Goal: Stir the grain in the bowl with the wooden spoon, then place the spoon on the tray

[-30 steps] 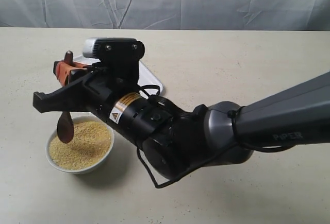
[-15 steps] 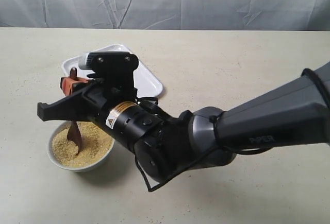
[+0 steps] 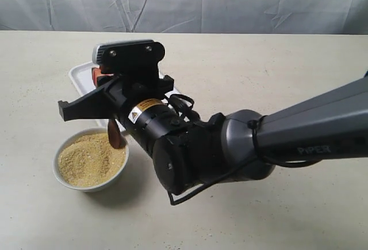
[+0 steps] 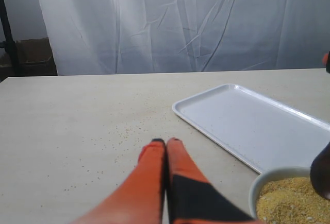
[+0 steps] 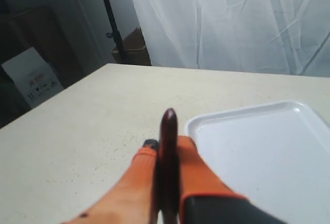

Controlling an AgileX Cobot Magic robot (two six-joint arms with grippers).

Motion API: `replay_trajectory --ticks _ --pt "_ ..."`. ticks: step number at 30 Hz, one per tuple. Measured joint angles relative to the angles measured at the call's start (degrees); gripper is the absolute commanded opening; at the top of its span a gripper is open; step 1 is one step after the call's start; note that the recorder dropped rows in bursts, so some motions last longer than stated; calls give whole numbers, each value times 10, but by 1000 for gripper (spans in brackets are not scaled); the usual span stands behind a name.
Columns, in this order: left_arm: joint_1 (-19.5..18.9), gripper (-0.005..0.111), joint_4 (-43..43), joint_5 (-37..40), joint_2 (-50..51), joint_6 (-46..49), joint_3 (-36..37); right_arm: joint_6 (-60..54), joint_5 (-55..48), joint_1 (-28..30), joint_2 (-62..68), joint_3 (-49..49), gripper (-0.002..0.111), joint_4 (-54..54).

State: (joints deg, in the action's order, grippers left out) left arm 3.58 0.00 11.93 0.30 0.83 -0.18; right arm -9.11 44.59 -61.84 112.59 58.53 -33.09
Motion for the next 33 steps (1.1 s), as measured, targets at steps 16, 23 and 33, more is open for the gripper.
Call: replay_trajectory --ticks 16,23,33 --pt "0 0 0 0 0 0 0 39 -1 -15 3 1 -1 122" --pt "0 0 0 0 0 0 0 -24 10 -16 -17 1 -1 108" --pt "0 0 0 0 0 0 0 -43 -20 -16 17 1 -1 44"
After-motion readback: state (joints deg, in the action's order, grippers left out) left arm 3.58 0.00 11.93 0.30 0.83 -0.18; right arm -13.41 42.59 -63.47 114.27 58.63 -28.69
